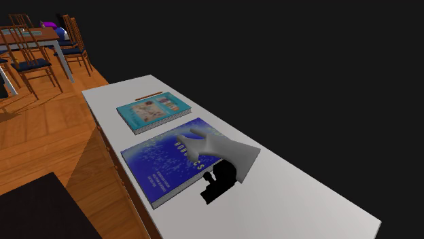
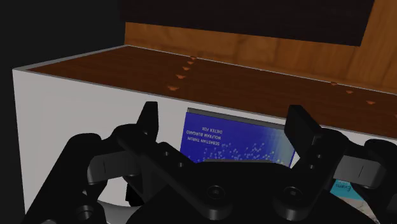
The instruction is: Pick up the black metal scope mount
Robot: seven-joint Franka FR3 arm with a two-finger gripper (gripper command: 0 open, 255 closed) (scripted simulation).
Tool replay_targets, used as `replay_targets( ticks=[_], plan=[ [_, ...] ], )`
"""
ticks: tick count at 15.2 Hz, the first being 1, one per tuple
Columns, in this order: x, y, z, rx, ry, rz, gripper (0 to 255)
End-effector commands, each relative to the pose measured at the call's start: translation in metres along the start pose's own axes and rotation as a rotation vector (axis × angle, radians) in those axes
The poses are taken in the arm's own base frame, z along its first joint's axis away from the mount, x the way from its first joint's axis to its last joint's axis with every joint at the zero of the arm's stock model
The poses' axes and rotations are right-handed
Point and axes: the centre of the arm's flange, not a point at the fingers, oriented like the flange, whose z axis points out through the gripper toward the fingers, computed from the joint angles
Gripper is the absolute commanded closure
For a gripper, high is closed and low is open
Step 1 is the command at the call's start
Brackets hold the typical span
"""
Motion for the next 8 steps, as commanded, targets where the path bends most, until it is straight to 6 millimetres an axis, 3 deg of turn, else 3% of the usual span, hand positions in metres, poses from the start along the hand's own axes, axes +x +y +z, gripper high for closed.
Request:
replay_targets(
  ticks=[1,8],
  plan=[
    [0.0,0.0,0.0,0.0,0.0,0.0,0],
    [0.055,0.031,0.065,0.028,0.035,0.021,0]
  ],
)
